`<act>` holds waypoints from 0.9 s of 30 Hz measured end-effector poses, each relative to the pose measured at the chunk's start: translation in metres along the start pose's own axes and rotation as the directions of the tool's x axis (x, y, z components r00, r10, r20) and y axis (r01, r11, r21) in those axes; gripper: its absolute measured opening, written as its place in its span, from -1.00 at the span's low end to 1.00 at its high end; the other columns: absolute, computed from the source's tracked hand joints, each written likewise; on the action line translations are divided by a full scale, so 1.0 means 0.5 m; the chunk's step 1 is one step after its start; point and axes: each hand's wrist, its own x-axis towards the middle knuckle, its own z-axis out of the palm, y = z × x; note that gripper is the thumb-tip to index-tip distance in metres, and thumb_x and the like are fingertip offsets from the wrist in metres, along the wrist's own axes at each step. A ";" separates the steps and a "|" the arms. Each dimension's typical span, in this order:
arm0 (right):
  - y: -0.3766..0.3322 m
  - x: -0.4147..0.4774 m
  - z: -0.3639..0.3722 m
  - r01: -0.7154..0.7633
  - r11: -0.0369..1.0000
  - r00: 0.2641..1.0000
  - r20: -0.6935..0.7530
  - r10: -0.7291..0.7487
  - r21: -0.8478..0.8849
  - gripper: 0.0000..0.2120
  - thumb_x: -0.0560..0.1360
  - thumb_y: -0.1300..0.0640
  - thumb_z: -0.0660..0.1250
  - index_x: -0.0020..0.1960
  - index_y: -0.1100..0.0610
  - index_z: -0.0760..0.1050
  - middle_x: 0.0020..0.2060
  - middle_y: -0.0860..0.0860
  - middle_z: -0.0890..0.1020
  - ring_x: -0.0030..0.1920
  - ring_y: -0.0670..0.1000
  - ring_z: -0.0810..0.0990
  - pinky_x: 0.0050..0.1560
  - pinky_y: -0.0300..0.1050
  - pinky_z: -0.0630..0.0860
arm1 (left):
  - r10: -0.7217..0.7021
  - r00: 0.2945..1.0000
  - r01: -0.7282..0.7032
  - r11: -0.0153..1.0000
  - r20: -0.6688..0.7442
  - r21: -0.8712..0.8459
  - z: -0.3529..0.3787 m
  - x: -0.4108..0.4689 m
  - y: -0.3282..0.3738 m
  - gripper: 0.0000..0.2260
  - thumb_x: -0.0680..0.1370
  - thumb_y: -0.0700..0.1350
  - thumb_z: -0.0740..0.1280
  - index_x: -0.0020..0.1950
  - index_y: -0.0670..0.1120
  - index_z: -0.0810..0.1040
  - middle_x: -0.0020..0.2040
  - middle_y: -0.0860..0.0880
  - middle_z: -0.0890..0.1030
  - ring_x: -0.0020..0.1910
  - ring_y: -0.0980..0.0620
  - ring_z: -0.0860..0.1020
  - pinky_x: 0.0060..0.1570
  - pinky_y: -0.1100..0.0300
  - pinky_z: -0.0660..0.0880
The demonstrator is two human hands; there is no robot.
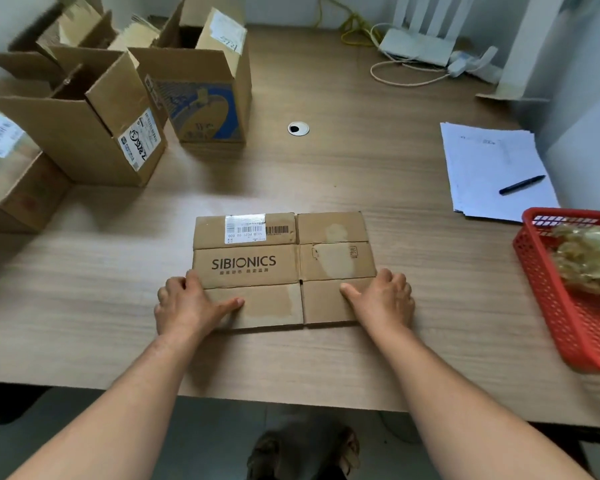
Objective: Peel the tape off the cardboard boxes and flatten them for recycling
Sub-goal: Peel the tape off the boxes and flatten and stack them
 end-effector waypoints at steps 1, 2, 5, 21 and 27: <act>0.003 0.000 -0.002 -0.081 0.995 0.996 0.036 0.079 0.054 -0.24 0.35 -0.29 0.39 0.32 0.21 0.31 0.29 0.18 0.42 0.31 0.18 0.39 0.26 0.00 0.34 | -0.011 1.000 0.011 1.000 0.012 -0.002 0.000 0.005 0.002 -0.15 0.31 0.35 0.45 0.40 -0.11 0.29 0.33 -0.21 0.34 0.37 -0.21 0.28 0.32 -0.06 0.30; 0.007 0.001 -0.004 -0.145 0.983 0.988 0.068 0.138 0.109 -0.19 0.30 -0.30 0.43 0.32 0.22 0.31 0.30 0.17 0.44 0.31 0.18 0.41 0.26 -0.01 0.36 | -0.019 0.999 0.019 1.000 0.027 -0.005 0.000 0.009 0.004 -0.13 0.30 0.35 0.46 0.40 -0.13 0.29 0.32 -0.22 0.34 0.36 -0.22 0.28 0.31 -0.07 0.31; 0.012 -0.011 -0.012 -0.263 0.938 0.964 0.113 0.243 0.227 -0.12 0.20 -0.26 0.51 0.32 0.21 0.32 0.30 0.16 0.45 0.31 0.17 0.42 0.25 -0.04 0.37 | -0.079 0.994 0.085 0.992 0.071 -0.088 -0.004 0.018 0.006 -0.12 0.25 0.35 0.50 0.36 -0.17 0.34 0.30 -0.25 0.35 0.33 -0.25 0.31 0.30 -0.09 0.35; 0.242 -0.263 -0.178 -0.233 0.829 0.904 -0.202 0.377 0.508 -0.25 0.40 -0.03 0.47 0.45 0.08 0.17 0.34 0.12 0.37 0.30 0.12 0.41 0.20 -0.04 0.38 | 0.490 0.866 -0.378 0.772 0.101 -0.511 -0.009 -0.174 0.134 -0.34 0.35 0.01 0.56 0.32 -0.10 0.31 0.23 -0.08 0.53 0.17 -0.15 0.53 0.10 -0.11 0.50; 0.424 -0.366 -0.260 -0.211 0.736 0.797 -0.322 0.511 0.643 -0.29 0.41 -0.03 0.47 0.43 0.04 0.18 0.29 0.09 0.40 0.16 0.10 0.49 0.02 -0.03 0.53 | 0.684 0.730 -0.571 0.620 0.013 -0.538 -0.003 -0.354 0.266 -0.33 0.36 -0.01 0.56 0.35 -0.08 0.30 0.23 -0.05 0.51 0.18 -0.11 0.52 0.10 -0.11 0.52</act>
